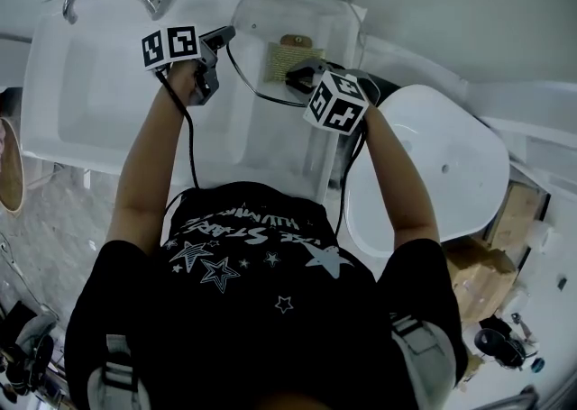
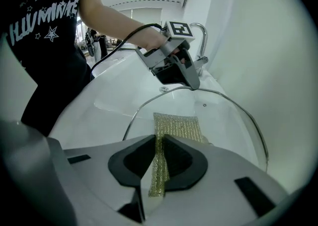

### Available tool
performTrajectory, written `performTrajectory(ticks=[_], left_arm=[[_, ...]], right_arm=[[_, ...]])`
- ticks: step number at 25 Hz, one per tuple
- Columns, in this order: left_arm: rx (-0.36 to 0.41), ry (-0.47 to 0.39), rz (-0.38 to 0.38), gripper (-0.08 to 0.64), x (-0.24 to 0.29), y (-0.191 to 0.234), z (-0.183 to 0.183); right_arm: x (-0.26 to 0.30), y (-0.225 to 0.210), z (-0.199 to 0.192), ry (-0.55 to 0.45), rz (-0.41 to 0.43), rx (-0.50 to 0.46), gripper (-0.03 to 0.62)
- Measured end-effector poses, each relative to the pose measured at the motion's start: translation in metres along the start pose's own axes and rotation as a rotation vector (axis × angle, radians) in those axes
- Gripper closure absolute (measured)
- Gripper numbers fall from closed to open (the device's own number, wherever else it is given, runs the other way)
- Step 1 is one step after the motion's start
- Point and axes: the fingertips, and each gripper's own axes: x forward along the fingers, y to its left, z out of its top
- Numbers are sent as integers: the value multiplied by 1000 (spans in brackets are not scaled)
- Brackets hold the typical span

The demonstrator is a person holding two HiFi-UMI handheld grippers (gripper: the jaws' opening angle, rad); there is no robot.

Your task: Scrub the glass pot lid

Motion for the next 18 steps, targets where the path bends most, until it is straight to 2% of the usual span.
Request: performTrajectory(ticks=[6, 11, 14, 18], left_arm=[[-12, -10, 8, 495, 1, 0, 1], [-9, -10, 10, 495, 1, 1, 1], [-1, -8, 13, 495, 1, 0, -1], [8, -2, 15, 495, 1, -2, -1]], right_arm=[[-4, 23, 6, -2, 74, -2, 535], [-6, 28, 6, 7, 86, 8, 535], [-11, 24, 5, 2, 48, -14, 535], [-29, 2, 11, -24, -71, -84, 535]])
